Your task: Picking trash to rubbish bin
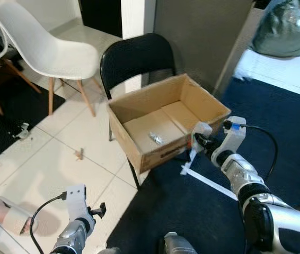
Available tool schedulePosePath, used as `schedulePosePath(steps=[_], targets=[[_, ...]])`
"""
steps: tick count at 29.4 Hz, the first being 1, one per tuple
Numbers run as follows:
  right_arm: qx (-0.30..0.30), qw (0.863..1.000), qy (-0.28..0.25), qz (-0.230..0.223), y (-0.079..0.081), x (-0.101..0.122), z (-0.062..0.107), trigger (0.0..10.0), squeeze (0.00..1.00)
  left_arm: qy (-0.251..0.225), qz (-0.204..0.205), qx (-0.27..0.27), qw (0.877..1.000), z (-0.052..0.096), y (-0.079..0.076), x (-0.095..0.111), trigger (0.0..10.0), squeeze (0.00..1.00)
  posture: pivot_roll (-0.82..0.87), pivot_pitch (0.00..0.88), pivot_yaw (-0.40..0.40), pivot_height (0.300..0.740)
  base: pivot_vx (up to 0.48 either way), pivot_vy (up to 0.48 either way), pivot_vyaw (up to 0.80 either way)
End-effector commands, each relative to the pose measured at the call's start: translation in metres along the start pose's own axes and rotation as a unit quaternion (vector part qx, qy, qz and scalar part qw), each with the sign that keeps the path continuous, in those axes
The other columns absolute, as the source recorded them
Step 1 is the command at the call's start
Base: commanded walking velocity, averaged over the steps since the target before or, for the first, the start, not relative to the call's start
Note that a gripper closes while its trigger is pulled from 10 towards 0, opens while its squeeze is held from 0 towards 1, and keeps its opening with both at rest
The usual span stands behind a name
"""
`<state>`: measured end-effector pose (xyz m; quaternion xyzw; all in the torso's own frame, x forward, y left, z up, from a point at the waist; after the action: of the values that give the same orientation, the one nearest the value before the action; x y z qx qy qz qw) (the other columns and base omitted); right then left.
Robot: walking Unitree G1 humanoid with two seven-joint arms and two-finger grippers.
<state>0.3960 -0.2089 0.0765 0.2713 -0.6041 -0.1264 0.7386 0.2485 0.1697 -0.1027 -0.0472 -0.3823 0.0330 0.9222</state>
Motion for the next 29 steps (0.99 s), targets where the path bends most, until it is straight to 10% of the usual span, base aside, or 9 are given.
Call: schedulePosePath(steps=[1,8,29], targets=[[0.053,0.998,-0.036,-0.024,0.017,0.018,-0.006,10.0,0.00,0.014,-0.001,-0.001,1.000,0.002,0.000,-0.010,10.0,0.00,0.01,0.078,0.013,0.740,0.401,0.000,0.00],[0.161,0.986,-0.033,-0.009,0.052,0.028,-0.012,10.0,0.00,0.016,-0.002,0.003,1.000,0.002,0.001,-0.010,10.0,0.00,0.01,0.085,0.014,0.740,0.359,0.000,0.00],[0.047,0.971,0.122,0.198,0.034,-0.019,-0.020,10.0,0.00,0.018,0.004,0.012,1.000,0.002,0.001,-0.011,10.0,0.00,0.01,0.096,0.003,0.740,0.045,0.000,0.00]])
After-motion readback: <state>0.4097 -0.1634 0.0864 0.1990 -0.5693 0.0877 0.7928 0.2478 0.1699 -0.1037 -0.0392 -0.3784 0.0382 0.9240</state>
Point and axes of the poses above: a point about 5 cm out from each wrist's last joint towards the gripper, its own z axis pointing back from the gripper into the wrist, its own x axis along the axis of the wrist's last joint, y = z × x, the point moved 5 cm from there along -z, pointing out of the wrist towards the gripper, and after that the axes turned 10 degrees about -z, right-handed, at the moved point
